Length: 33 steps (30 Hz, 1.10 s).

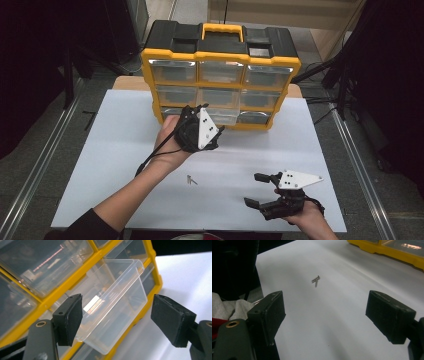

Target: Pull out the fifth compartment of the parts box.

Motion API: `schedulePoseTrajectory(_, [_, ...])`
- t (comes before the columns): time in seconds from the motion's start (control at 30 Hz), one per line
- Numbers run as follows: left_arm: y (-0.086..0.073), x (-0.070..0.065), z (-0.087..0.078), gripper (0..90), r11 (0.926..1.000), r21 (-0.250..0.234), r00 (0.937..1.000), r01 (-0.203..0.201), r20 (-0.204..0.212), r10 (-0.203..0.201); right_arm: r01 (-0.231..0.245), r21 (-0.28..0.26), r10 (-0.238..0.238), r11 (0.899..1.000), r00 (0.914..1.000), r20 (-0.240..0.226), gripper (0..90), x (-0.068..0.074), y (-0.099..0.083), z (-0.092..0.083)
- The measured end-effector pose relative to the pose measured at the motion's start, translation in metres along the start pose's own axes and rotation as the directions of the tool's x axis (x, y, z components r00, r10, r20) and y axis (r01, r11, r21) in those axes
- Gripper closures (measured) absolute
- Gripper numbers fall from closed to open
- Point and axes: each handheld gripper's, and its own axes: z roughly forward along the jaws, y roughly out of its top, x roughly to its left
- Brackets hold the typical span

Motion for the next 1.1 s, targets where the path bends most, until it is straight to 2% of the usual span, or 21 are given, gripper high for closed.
schedulePoseTrajectory(0.13, [-0.001, 0.002, -0.001, 25.6, 0.9992, -0.005, 0.9989, 0.040, 0.022, -0.040, 0.000, 0.002, 0.000, 1.000, 1.0000, -0.001, 16.7, 0.000, 0.000, 0.000])
schedulePoseTrajectory(0.23, [-0.002, 0.005, -0.001, 25.6, 0.9960, -0.007, 0.9948, 0.089, 0.050, -0.089, 0.002, 0.003, -0.002, 1.000, 1.0000, 0.001, 16.7, 0.000, 0.000, 0.000])
schedulePoseTrajectory(0.33, [-0.003, 0.009, -0.002, 25.6, 0.9890, -0.013, 0.9862, 0.148, 0.077, -0.146, -0.003, 0.005, 0.003, 1.000, 1.0000, -0.001, 16.7, 0.000, 0.000, 0.000])
schedulePoseTrajectory(0.43, [-0.005, 0.013, -0.002, 25.6, 0.9784, -0.029, 0.9745, 0.205, 0.099, -0.201, 0.000, 0.004, 0.000, 1.000, 1.0000, -0.002, 16.7, 0.000, 0.000, 0.000])
schedulePoseTrajectory(0.53, [-0.006, 0.015, -0.003, 25.6, 0.9718, -0.034, 0.9665, 0.233, 0.118, -0.228, -0.005, 0.006, 0.005, 1.000, 1.0000, -0.004, 16.7, 0.001, 0.000, 0.000])
schedulePoseTrajectory(0.63, [-0.007, 0.018, -0.004, 25.6, 0.9599, -0.034, 0.9511, 0.278, 0.149, -0.270, -0.006, 0.005, 0.006, 1.000, 1.0000, -0.006, 16.7, 0.001, 0.000, 0.000])
schedulePoseTrajectory(0.67, [-0.008, 0.020, -0.004, 25.6, 0.9522, -0.031, 0.9397, 0.304, 0.174, -0.294, -0.006, 0.006, 0.006, 1.000, 1.0000, -0.007, 16.7, 0.001, 0.000, 0.000])
schedulePoseTrajectory(0.7, [-0.008, 0.020, -0.004, 25.6, 0.9522, -0.031, 0.9397, 0.304, 0.174, -0.294, -0.006, 0.006, 0.006, 1.000, 1.0000, -0.007, 16.7, 0.001, 0.000, 0.000])
schedulePoseTrajectory(0.8, [-0.010, 0.023, -0.005, 25.6, 0.9380, -0.035, 0.9194, 0.345, 0.214, -0.330, -0.003, 0.007, 0.003, 1.000, 1.0000, -0.006, 16.7, 0.001, 0.000, 0.001])
schedulePoseTrajectory(0.87, [-0.011, 0.025, -0.006, 25.6, 0.9324, -0.036, 0.9112, 0.360, 0.229, -0.342, 0.002, 0.008, -0.002, 1.000, 1.0000, -0.007, 16.7, 0.001, 0.000, 0.001])
schedulePoseTrajectory(0.97, [-0.012, 0.025, -0.006, 25.6, 0.9347, -0.032, 0.9134, 0.354, 0.227, -0.338, 0.004, 0.008, -0.004, 1.000, 1.0000, -0.007, 16.6, 0.001, 0.000, 0.001])
schedulePoseTrajectory(1.1, [-0.013, 0.026, -0.008, 25.6, 0.9323, -0.027, 0.9069, 0.361, 0.244, -0.344, 0.005, 0.008, -0.005, 1.000, 1.0000, -0.008, 16.7, 0.001, 0.000, 0.001])
